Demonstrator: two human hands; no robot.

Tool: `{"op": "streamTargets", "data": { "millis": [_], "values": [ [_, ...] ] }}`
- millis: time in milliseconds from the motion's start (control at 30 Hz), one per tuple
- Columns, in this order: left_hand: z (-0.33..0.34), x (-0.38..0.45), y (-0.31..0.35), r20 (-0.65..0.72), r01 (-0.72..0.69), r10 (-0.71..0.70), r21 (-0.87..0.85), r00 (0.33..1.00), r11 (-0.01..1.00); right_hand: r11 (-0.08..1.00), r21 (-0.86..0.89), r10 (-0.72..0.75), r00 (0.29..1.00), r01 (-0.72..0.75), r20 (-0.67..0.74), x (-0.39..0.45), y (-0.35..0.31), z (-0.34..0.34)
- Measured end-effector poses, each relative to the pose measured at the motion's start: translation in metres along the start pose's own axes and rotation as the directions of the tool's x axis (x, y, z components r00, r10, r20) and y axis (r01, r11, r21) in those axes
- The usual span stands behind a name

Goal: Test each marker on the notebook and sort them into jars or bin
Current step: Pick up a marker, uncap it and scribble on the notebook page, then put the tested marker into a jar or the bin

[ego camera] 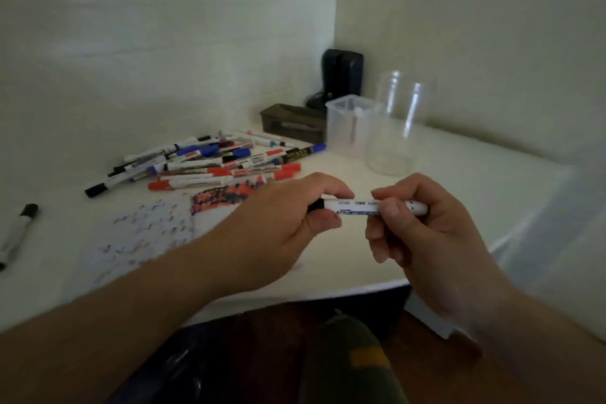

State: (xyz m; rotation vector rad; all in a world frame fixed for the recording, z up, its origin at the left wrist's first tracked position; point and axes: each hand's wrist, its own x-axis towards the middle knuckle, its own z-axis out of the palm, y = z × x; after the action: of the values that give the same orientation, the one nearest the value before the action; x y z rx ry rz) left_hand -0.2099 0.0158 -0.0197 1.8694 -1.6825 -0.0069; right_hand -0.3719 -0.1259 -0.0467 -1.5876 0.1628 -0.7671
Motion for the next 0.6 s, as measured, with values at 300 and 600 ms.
{"op": "streamTargets", "data": {
  "millis": [300, 600],
  "values": [
    [0.242, 0.007, 0.097, 0.508, -0.094, 0.159, -0.152, 0.847, 0.984, 0.838, -0.296, 0.348, 0.867, -0.458, -0.357, -0.206, 0.058, -0.177],
    [0.418, -0.026, 0.125, 0.875, 0.208, -0.028, -0.084, 0.483, 0.975, 0.435, -0.096, 0.755, 0.421, -0.895, -0.503, -0.365, 0.168, -0.244]
  ]
}}
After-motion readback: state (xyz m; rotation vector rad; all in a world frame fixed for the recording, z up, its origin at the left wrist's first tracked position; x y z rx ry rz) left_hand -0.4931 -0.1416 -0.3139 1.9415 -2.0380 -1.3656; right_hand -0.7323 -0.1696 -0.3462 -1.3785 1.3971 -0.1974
